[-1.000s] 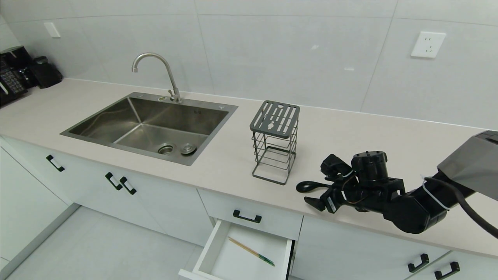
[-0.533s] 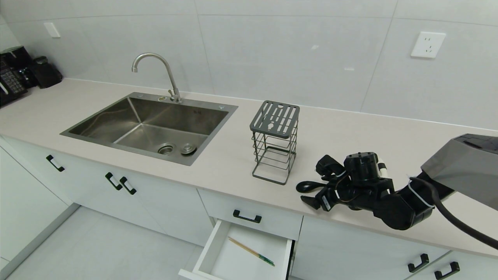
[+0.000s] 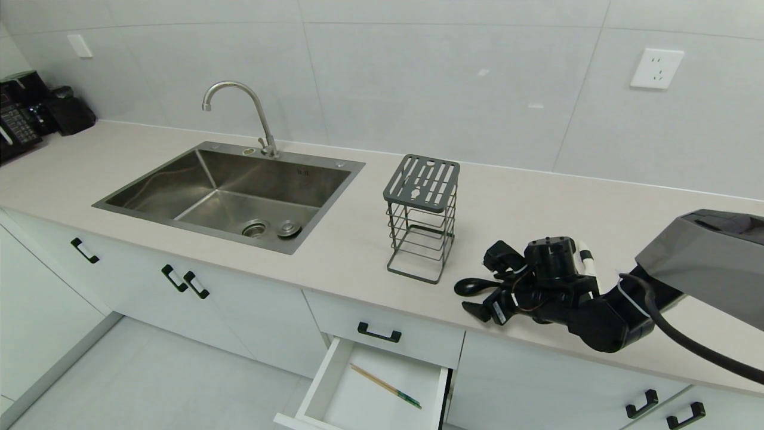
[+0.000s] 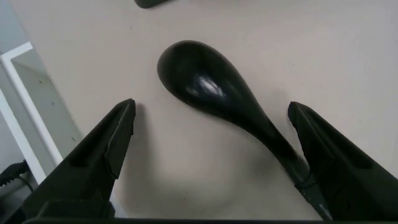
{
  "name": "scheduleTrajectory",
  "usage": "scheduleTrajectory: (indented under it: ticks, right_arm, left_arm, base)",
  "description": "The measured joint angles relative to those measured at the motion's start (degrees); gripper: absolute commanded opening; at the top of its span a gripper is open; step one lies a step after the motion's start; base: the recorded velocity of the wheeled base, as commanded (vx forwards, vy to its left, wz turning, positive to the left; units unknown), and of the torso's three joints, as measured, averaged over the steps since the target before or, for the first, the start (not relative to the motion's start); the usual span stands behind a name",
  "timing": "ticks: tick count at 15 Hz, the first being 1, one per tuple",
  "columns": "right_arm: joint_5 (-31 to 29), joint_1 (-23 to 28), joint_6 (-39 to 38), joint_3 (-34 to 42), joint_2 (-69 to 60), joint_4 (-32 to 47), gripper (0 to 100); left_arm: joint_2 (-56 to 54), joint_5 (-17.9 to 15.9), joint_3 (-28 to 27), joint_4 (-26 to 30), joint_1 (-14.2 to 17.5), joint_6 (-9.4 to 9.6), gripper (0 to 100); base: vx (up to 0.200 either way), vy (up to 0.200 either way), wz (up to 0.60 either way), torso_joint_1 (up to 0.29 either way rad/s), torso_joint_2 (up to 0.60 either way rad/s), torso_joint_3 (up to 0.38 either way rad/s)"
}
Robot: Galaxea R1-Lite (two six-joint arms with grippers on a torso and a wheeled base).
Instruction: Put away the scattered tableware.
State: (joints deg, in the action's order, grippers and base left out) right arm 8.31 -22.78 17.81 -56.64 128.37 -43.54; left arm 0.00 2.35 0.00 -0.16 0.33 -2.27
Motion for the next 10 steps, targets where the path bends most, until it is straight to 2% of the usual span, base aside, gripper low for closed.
scheduleTrajectory:
  ticks: [1,10]
  right_arm:
    - [0.0,0.1,0.0,-0.1,0.2,0.0,0]
    - [-0.3,0.3,0.5,1.0,-1.5,0.2,0]
  left_arm:
    - [0.0,0.0,0.0,0.0,0.0,0.02,100]
    - [0.0,0.0,0.0,0.0,0.0,0.0,100]
  base:
    - [0.0,0.0,0.0,0.0,0.0,0.0]
    - [0.0,0.0,0.0,0.0,0.0,0.0]
